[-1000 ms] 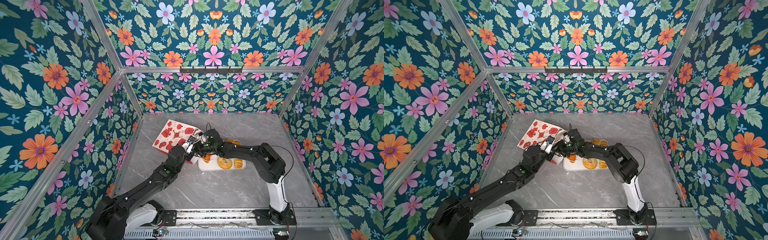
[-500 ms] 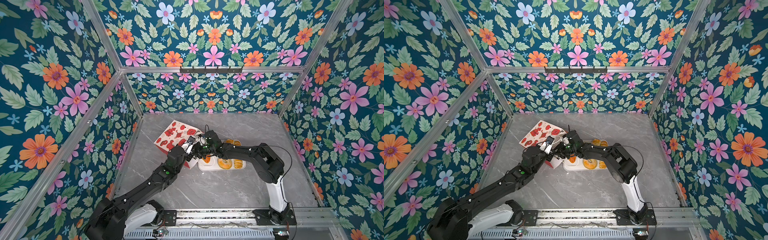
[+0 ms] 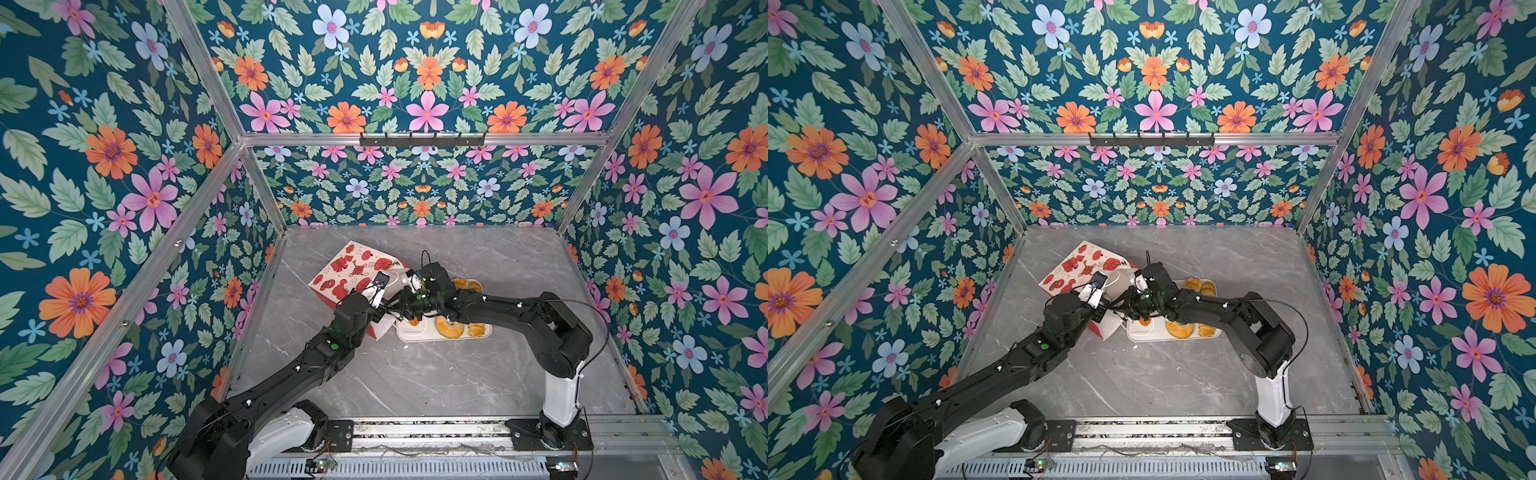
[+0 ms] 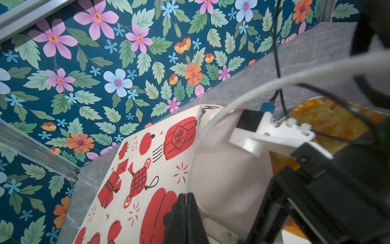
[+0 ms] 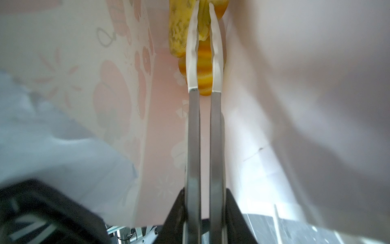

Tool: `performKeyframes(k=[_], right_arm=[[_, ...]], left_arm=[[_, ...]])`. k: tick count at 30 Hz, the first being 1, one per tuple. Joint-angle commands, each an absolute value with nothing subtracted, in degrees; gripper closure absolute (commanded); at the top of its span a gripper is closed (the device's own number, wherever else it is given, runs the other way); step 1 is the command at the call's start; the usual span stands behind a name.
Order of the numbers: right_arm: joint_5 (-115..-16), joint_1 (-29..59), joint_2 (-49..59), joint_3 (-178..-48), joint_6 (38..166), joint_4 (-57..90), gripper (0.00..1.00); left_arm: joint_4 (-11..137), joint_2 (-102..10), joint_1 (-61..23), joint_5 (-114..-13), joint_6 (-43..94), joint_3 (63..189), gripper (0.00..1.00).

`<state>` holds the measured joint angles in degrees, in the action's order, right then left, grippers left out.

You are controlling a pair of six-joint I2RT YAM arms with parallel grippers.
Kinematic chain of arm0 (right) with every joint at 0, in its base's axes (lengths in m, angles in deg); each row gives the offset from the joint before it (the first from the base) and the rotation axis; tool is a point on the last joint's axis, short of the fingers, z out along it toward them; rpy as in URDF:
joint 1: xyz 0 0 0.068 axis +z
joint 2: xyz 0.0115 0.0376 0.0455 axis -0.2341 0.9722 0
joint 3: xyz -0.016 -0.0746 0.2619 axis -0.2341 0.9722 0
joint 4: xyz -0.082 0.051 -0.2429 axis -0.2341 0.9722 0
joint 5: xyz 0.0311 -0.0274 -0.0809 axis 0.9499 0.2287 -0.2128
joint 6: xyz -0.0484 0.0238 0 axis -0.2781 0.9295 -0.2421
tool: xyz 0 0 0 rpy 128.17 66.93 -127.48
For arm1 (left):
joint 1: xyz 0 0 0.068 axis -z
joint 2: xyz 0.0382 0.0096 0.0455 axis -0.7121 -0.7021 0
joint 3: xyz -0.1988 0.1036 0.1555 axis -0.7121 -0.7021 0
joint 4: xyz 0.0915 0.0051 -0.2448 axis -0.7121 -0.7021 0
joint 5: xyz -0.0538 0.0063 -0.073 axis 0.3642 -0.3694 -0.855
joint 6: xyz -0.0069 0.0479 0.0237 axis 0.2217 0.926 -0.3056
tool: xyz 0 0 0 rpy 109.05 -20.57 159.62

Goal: Take the fake bread out of the paper bag
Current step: 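Close the tongs on the yellow striped bread inside the bag, then lift the yellow bread out of the bag with the right gripper's tongs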

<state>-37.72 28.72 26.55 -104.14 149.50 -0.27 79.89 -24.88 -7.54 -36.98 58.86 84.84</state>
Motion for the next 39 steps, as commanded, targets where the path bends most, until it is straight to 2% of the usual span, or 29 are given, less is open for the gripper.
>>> performKeyframes(k=[1, 18, 29, 39], right_arm=[[-37.5, 28.7, 23.9, -103.0, 147.8, -1.0, 0.91], [-35.6, 27.9, 12.7, -96.6, 140.5, 10.0, 0.94], [-40.9, 27.9, 6.5, -97.2, 130.3, 23.8, 0.95], [-42.5, 27.6, 0.2, -94.6, 125.8, 30.3, 0.96]], left_arm=[[81.5, -25.2, -7.6, -34.2, 59.1, 84.9, 1.00], [82.7, -25.9, -7.6, -31.6, 59.3, 84.3, 1.00], [82.8, -25.7, -7.6, -31.8, 59.4, 84.1, 1.00], [82.8, -26.1, -7.6, -30.5, 59.4, 84.3, 1.00]])
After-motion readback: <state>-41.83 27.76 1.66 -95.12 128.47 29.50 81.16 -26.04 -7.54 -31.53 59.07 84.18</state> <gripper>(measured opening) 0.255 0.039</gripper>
